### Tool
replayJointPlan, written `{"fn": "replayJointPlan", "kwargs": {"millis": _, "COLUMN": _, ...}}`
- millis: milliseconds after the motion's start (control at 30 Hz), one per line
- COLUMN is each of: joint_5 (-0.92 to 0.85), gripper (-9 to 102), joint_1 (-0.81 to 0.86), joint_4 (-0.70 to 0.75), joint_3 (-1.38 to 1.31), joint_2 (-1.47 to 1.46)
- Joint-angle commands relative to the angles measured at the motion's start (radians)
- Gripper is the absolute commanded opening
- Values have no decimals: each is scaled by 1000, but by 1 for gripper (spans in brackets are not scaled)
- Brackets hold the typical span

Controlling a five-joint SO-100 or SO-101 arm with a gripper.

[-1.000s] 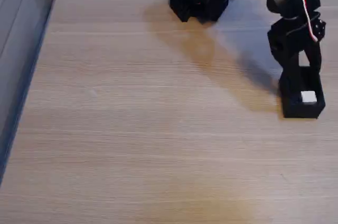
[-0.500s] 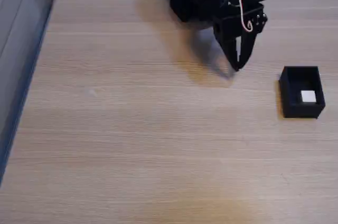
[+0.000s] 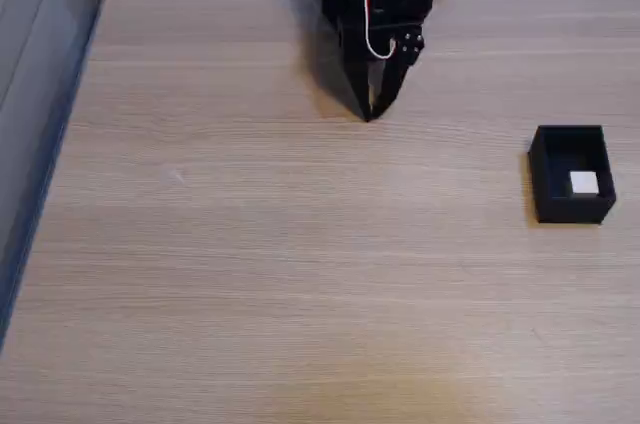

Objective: Pick a white block and place it in the black box.

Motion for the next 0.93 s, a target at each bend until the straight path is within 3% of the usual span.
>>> {"fn": "replayJointPlan", "kwargs": {"millis": 0, "joint_5": 61, "gripper": 0, "joint_1": -23, "joint_4": 77, "joint_3": 15, "joint_2": 57}}
{"fn": "replayJointPlan", "kwargs": {"millis": 267, "joint_5": 83, "gripper": 0, "joint_1": -75, "joint_4": 161, "joint_3": 18, "joint_2": 190}}
{"fn": "replayJointPlan", "kwargs": {"millis": 900, "joint_5": 63, "gripper": 0, "joint_1": -89, "joint_4": 164, "joint_3": 17, "joint_2": 192}}
